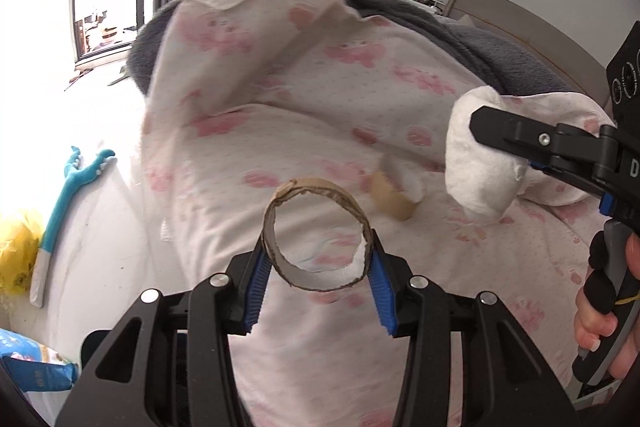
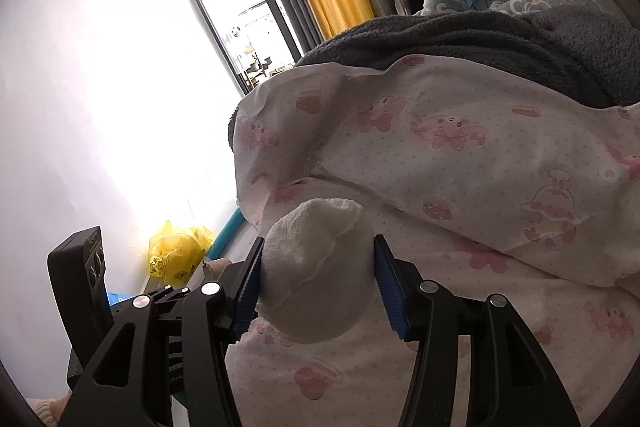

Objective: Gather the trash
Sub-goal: 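Carry both items over the teal bin and open both grippers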

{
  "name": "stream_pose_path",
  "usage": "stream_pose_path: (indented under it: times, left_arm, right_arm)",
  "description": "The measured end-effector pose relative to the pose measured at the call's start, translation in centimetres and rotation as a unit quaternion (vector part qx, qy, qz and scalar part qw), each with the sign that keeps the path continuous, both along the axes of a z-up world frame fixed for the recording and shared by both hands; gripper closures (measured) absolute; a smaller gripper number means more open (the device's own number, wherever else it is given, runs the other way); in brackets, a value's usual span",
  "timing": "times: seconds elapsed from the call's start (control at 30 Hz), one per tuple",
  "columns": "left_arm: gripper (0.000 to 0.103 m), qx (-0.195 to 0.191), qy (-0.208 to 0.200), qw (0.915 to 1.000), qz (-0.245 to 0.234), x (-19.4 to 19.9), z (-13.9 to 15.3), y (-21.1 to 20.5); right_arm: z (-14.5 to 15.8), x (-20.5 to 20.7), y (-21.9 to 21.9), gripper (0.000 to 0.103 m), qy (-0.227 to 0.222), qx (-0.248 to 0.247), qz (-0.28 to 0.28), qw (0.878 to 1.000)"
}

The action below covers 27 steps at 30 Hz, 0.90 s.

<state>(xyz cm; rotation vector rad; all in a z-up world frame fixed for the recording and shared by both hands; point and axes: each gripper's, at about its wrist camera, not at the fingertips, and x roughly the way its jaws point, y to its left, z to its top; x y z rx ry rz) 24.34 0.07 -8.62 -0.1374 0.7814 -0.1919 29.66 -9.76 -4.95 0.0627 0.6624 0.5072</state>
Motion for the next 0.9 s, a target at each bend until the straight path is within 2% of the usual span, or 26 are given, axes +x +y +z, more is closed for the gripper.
stream_pose_path:
  times: [0.33, 0.63, 0.9]
  left_arm:
    - [0.055, 0.017, 0.036, 0.9990, 0.019, -1.1, -1.3, 4.7]
    - [0.055, 0.026, 0.099, 0.9938, 0.043, -2.6, -4.3, 9.1]
    - [0.055, 0.032, 0.127, 0.9904, 0.045, -4.2, -5.8, 12.4]
  right_arm:
    - [-0.4, -0.8, 5.9, 0.049, -0.015, -0.022, 0.051, 0.998]
    - [-1.9, -1.5, 10.6, 0.049, 0.008, -0.014, 0.089, 0.996]
    - [-2.8, -2.2, 15.0, 0.049, 0.011, -0.026, 0.120, 0.992]
